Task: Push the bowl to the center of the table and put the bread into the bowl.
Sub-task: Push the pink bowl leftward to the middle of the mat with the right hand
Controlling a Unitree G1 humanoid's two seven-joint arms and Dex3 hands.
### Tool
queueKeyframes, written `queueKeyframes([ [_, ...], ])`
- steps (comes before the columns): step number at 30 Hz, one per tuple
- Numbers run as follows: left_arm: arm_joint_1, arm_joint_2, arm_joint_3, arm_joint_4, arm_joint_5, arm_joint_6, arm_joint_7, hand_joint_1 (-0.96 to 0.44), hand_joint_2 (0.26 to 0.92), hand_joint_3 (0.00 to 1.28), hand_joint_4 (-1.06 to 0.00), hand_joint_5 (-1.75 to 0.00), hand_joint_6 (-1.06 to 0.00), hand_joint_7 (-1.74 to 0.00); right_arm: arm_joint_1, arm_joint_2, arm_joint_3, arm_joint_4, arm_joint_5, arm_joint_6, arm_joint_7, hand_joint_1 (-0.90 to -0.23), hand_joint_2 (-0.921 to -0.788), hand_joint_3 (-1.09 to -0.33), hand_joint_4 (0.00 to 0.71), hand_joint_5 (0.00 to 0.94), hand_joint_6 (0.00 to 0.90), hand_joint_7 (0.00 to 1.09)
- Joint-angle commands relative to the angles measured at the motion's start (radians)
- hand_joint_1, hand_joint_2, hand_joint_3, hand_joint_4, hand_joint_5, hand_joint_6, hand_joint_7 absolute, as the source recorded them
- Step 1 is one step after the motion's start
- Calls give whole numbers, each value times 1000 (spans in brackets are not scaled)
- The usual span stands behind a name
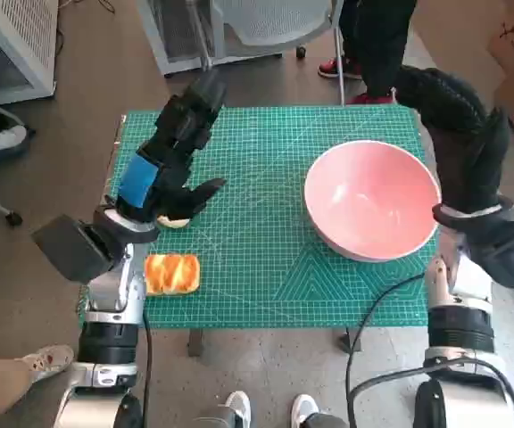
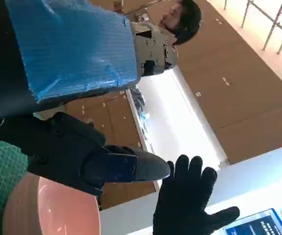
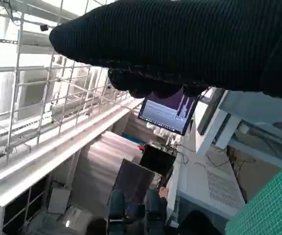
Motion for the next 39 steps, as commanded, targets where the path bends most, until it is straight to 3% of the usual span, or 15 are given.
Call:
queueKeyframes([
  [1, -4, 1, -1, 2, -10, 2, -5, -492, 848, 373, 1, 1, 1, -211, 25, 0, 3, 1, -13, 18, -10, -446, -921, -502, 305, 0, 465, 5],
  [15, 0, 1, 0, -3, -13, 7, -9, -492, 842, 386, 1, 1, 1, -208, 24, -4, 5, 5, -20, 13, -15, -457, -921, -496, 314, 4, 471, 6],
  [24, -1, 2, 2, -1, -15, 13, -8, -493, 838, 395, 1, 1, 1, -207, 18, -12, -5, 18, -9, 14, -1, -446, -921, -506, 316, 3, 467, 3],
  [34, -1, 1, 5, -3, -20, 22, -6, -510, 833, 401, 1, 1, 1, -210, -1, -33, -31, 79, -10, 7, -9, -440, -921, -512, 319, 3, 470, 5],
  [39, 0, -1, 6, -7, -22, 25, -4, -519, 833, 403, 1, 1, 1, -209, -31, -63, -61, 167, -6, 1, -17, -437, -921, -511, 319, 3, 461, 2],
])
